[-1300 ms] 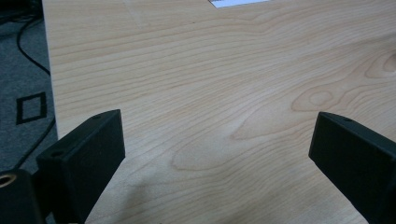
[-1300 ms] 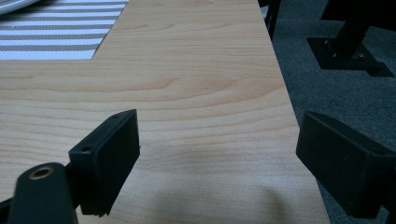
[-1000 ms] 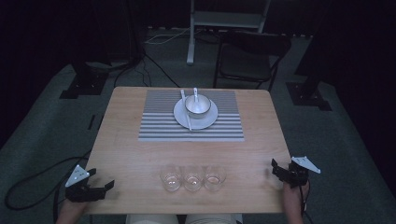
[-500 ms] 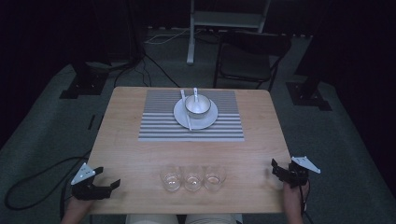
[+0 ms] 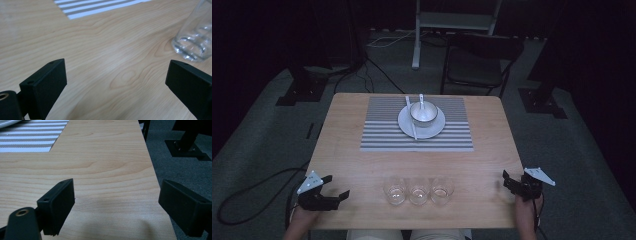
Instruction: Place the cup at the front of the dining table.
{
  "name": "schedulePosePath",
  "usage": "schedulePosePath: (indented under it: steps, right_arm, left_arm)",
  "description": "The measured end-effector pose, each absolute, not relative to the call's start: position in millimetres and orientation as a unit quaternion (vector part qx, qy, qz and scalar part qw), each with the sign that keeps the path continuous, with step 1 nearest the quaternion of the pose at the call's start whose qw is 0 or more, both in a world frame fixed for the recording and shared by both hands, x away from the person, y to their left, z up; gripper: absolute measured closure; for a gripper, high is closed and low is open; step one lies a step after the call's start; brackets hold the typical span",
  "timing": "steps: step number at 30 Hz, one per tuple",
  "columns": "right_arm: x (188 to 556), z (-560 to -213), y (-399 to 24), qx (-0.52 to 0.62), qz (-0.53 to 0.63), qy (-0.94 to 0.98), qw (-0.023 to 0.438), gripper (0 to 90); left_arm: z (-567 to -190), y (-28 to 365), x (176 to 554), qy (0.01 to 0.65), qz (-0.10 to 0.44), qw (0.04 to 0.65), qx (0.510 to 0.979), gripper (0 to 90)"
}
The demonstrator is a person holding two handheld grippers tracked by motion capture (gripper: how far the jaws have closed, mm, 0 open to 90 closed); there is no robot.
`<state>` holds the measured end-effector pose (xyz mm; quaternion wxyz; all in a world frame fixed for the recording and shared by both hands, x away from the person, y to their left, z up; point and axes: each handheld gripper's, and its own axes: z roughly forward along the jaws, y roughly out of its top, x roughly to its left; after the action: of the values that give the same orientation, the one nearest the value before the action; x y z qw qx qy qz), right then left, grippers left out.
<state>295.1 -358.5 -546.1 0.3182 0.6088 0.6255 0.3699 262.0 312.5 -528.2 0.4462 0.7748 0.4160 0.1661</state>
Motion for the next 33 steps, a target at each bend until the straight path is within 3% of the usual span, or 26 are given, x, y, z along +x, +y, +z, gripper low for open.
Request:
schedulePosePath:
  steps: [33]
  right_arm:
    - [294.8, -546.1, -359.2, 0.608, 0.373, 0.625, 0.317, 13.0]
  left_arm:
    - [-453.8, 202.4, 308.4, 0.290, 0.150, 0.498, 0.804, 2.9]
